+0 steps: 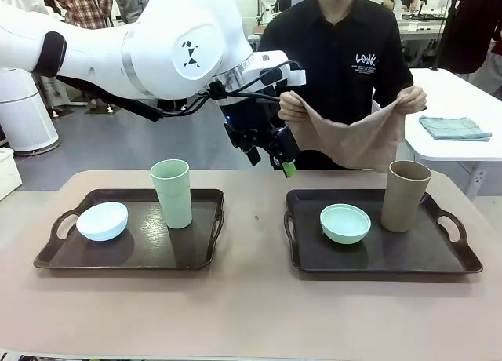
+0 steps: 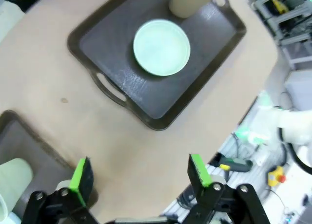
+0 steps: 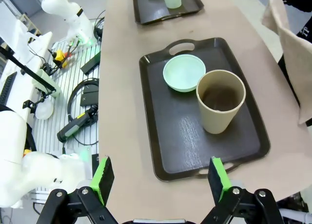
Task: Set up a tray with a mat and arrange the tableware.
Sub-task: Pick up the Picnic Bowl and Reusable plastic cup from the Handle tray in front of the human's position and hold them in the air.
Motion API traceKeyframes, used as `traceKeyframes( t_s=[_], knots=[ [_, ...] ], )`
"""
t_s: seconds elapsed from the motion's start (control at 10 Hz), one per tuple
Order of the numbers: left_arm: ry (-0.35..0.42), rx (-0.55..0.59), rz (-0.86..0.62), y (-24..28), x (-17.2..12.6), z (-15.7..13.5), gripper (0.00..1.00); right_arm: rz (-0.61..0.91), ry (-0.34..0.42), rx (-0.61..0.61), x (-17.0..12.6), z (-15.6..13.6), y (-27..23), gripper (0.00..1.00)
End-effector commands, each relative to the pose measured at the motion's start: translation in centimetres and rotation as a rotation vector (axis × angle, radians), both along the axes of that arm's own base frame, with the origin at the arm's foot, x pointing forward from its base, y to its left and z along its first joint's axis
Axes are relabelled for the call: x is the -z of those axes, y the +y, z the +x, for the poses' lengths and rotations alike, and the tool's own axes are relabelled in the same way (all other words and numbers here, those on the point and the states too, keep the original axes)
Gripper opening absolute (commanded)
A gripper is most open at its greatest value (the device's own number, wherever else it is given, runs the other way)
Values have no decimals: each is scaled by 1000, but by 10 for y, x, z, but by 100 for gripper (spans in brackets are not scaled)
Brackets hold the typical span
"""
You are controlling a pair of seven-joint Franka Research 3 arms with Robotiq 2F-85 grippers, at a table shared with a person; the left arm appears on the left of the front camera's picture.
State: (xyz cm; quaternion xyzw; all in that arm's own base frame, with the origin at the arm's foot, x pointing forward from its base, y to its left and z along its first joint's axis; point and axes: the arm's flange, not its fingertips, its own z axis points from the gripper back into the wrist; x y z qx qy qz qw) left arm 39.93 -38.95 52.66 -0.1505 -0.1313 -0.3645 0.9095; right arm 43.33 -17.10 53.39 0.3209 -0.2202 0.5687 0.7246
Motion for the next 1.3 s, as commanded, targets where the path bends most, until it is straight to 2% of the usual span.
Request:
traceKeyframes(
  t_s=[0.0, 0.1, 0.2, 0.3, 0.5, 0.6, 0.7, 0.8, 1.0, 1.1, 1.2],
  knots=[
    [-18, 6, 27, -3, 3, -2, 100, 0, 0, 0, 0, 0, 0, 100],
    [88, -157, 32, -39, 2, 3, 100, -13, -57, -11, 10, 16, -3, 100],
    [107, -305, 84, -80, -3, 5, 100, 2, -117, -35, 29, 33, -8, 100],
    [119, -344, 129, -111, -8, 5, 100, 56, -188, -59, 49, 49, -12, 100],
    [102, -373, 208, -166, -1, 6, 100, 102, -234, 45, 85, 79, -23, 100],
    [117, -374, 204, -185, 6, 10, 100, 111, -228, 78, 92, 91, -18, 100],
    [118, -370, 173, -190, 8, 13, 100, 167, -168, 76, 92, 100, -15, 100],
    [87, -387, 178, -144, 16, -15, 100, 88, -205, 57, 97, 76, -19, 100],
    [87, -387, 178, -144, 16, -15, 100, 88, -205, 57, 97, 76, -19, 100],
    [104, -387, 182, -168, 22, -5, 100, 111, -201, 69, 104, 89, -18, 100],
    [137, -416, 137, -161, 25, -5, 100, 218, -206, 9, 100, 98, -21, 100]
  ],
)
